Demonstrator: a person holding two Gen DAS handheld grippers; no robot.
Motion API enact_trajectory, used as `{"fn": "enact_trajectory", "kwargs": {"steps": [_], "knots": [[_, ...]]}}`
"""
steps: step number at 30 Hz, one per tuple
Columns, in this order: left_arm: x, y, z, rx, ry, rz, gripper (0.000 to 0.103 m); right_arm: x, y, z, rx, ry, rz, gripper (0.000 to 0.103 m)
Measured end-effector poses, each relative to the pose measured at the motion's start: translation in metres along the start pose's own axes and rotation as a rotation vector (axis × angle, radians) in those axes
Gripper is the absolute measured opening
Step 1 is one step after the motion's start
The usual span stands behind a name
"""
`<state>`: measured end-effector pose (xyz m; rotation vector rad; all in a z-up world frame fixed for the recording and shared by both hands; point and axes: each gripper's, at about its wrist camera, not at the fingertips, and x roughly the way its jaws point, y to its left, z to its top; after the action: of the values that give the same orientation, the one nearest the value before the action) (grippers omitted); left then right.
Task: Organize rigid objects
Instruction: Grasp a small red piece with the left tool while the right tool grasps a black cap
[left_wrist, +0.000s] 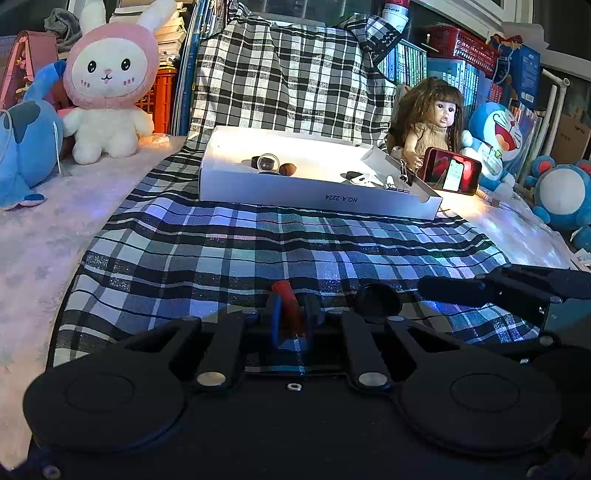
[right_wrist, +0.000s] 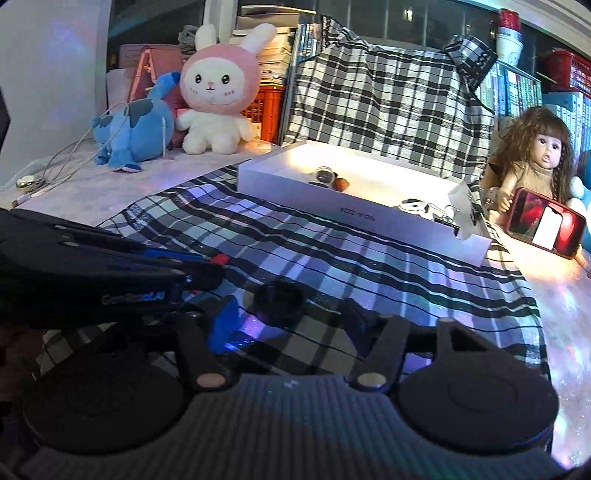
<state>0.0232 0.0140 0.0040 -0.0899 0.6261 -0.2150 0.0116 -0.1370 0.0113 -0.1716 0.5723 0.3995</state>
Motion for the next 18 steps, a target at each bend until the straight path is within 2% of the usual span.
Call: {"fn": "enact_trajectory", "kwargs": {"steps": [8,18], "knots": [[0.006,0.003,0.001,-0.021,0.014,0.002,0.014,0.002,0.003,-0.003,-0.009,0.005,0.004,0.057],[0.012,0.002,0.006,-0.045,0.026,0.007,0.014,0.003,0.007,-0.002,-0.025,-0.009,-0.015,0.051]]}}
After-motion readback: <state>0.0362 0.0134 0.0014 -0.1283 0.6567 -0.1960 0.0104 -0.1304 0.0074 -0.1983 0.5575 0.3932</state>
